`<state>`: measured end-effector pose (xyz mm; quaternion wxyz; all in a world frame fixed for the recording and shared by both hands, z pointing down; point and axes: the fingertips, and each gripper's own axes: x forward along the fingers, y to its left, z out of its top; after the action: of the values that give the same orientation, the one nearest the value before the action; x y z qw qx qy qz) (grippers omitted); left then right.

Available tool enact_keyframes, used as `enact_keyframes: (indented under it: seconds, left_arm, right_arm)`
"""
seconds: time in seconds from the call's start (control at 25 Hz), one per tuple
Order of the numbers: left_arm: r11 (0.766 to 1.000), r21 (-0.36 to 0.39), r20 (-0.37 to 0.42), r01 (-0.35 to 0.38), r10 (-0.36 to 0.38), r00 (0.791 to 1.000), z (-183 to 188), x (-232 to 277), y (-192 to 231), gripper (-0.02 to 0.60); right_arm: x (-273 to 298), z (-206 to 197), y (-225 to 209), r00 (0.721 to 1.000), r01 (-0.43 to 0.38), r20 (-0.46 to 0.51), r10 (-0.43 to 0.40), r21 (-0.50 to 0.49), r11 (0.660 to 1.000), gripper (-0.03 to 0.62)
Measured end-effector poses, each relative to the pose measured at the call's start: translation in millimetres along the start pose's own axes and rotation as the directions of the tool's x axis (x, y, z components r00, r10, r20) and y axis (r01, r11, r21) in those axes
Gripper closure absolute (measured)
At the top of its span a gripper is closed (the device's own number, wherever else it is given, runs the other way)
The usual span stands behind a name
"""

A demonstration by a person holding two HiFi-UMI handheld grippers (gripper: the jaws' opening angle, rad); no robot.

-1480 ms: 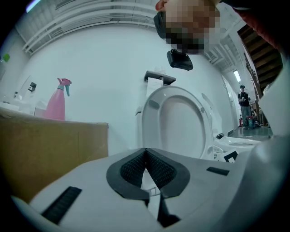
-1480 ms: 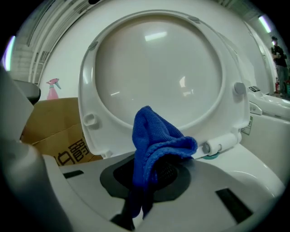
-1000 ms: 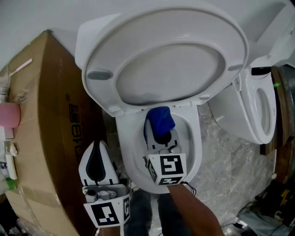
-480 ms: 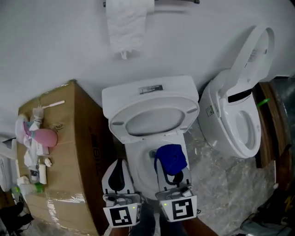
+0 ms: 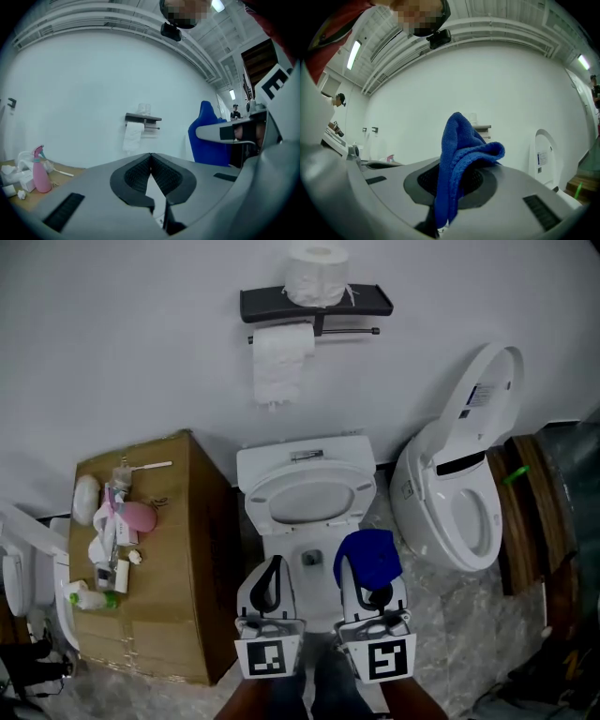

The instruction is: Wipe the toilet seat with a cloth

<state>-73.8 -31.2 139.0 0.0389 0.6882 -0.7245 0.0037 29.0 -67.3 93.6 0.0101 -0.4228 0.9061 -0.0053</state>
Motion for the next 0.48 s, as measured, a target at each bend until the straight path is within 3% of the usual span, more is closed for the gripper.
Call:
enact_keyframes:
  seconds: [0.12, 0.28, 0.36, 0.44, 0.48]
  left_arm:
    - [0.999, 0.052, -0.022, 0.004, -0.003, 1.000, 10, 3, -2, 0.566]
    - [0.971, 0.233, -0.131, 0.048, -0.017, 0.991, 5, 26, 2, 0.566]
    - [0.936, 0.338, -0.200, 0.095, -0.027, 0.979, 2, 46, 3, 0.565]
    - [0.883, 0.437, -0.285, 0.173, -0.046, 0.957, -6, 69, 2, 0.556]
    - [0.850, 0.480, -0.331, 0.218, -0.055, 0.942, -11, 81, 1, 0.514]
  right_arm:
    - [-11, 13, -4, 1.000, -0.006, -0.015, 0.006, -0.024, 1.000, 0.529]
    - [-23, 21, -12, 1.000, 0.018, -0.019, -0.018, -0.022, 1.000, 0.528]
    - [-26, 23, -18, 0.999, 0.032, -0.021, -0.033, -0.017, 0.999, 0.529]
    - [-28, 23, -23, 0.999, 0.044, -0.022, -0.044, -0.011, 0.999, 0.528]
    - [-29, 22, -25, 0.999, 0.049, -0.022, -0.050, -0.009, 0.999, 0.528]
